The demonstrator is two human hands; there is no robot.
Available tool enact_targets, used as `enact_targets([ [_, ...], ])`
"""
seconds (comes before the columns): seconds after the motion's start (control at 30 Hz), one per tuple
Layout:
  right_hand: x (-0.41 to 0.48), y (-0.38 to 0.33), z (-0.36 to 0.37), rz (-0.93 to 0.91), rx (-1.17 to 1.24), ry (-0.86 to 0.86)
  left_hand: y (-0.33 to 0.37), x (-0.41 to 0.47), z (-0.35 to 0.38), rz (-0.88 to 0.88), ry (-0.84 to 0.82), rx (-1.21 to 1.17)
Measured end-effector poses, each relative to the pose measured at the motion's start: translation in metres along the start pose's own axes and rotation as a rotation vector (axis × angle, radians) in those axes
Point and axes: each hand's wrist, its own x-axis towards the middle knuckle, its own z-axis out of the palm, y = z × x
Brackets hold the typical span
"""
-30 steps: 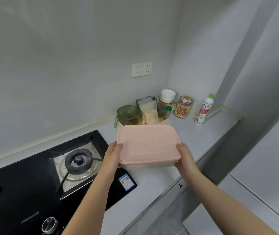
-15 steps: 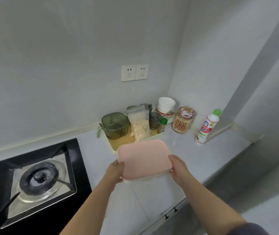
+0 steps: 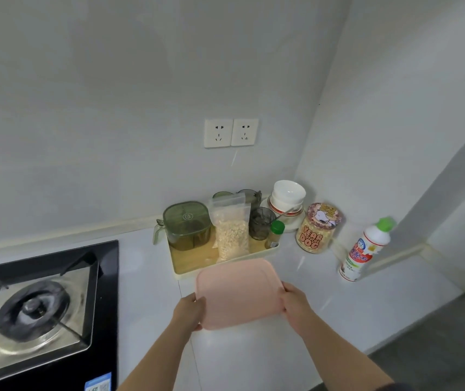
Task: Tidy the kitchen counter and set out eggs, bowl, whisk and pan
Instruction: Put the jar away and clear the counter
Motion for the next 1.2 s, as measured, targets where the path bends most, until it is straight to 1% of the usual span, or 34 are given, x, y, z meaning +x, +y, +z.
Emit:
enact_targets([
  [0.07, 0.010, -0.003, 0.002, 0.002, 0.006, -0.004, 0.002, 0.004, 0.002, -0.001, 0.017, 0.004],
  [0.37, 0.034, -0.017, 0.012, -0.025, -0.139, -0.029, 0.007, 0.009, 0.007, 0.009, 0.082, -0.034],
  [0.6, 0.041, -0.024, 0.018, -0.027, -0.168, -0.058, 0.011, 0.014, 0.007, 0.004, 0.118, -0.032],
  [0.93, 0.040, -0.030, 0.023, -0.057, -0.212, -0.036, 0.016, 0.024, 0.004, 0.014, 0.139, 0.065],
  [1.03, 0.033, -0.036, 0.023, -0.082, -0.320, -0.032, 0.017, 0.022, 0.003, 0.004, 0.127, 0.115],
  [1.1, 0.028, -0.041, 0.025, -0.132, -0.513, -0.038, 0.016, 0.016, 0.000, 0.003, 0.127, 0.164],
  [1.17, 0.018, -0.045, 0.030, -0.257, -0.701, 0.016, 0.014, 0.006, -0.005, 0.059, 0.171, 0.189],
  [1.2, 0.010, -0.047, 0.035, -0.331, -0.713, 0.047, 0.014, -0.001, -0.010, 0.102, 0.209, 0.186],
])
